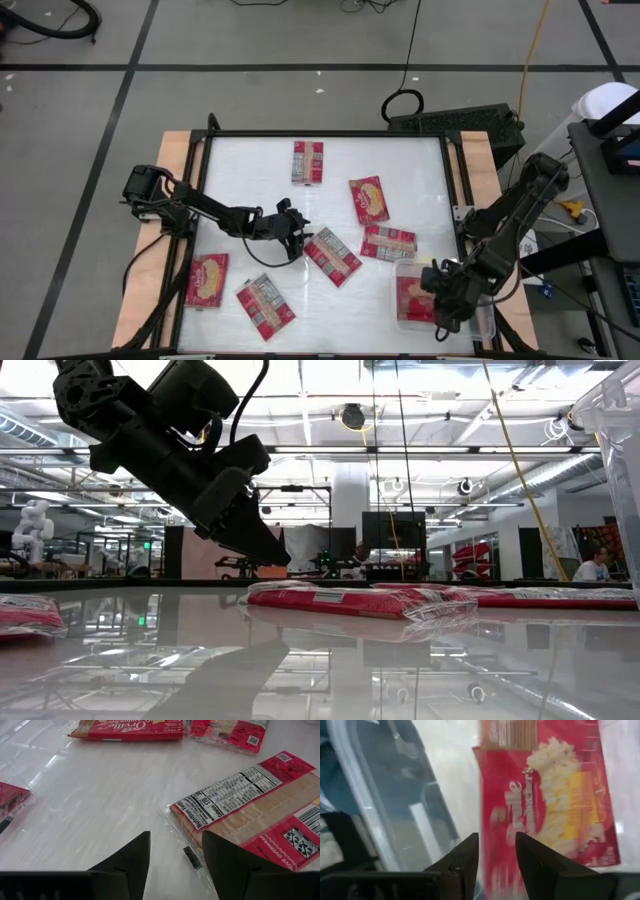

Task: Sort popcorn bags into baskets
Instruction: Put the red popcorn pack into the transparent bin

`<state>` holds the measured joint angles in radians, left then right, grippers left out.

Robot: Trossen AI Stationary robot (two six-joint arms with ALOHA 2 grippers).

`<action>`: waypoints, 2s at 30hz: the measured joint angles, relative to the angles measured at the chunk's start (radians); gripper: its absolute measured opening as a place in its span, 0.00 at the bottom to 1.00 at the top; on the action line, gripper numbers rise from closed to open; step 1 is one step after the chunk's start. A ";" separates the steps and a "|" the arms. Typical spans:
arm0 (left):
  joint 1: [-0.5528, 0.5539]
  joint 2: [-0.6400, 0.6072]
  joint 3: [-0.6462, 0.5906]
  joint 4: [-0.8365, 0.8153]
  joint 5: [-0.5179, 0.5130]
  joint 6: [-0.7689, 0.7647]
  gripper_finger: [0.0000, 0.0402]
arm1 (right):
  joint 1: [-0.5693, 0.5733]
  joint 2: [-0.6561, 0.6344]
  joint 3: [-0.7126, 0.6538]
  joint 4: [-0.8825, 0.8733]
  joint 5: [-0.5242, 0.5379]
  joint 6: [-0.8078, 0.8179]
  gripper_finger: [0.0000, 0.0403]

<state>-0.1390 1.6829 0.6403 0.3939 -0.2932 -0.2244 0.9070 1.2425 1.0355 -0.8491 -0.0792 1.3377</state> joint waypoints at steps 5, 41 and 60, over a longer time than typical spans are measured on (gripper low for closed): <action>0.000 0.000 0.000 0.000 0.000 -0.007 0.46 | -0.003 -0.022 0.000 -0.014 0.025 0.012 0.31; -0.124 0.000 0.000 -0.080 0.050 0.149 0.46 | -0.522 0.348 0.000 0.795 0.653 -0.992 0.12; -0.120 0.036 0.000 -0.046 0.080 0.193 0.48 | -0.624 0.535 0.000 1.055 0.575 -1.204 0.12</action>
<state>-0.2589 1.7192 0.6404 0.3478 -0.2128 -0.0316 0.2829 1.7775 1.0355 0.2059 0.4960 0.1332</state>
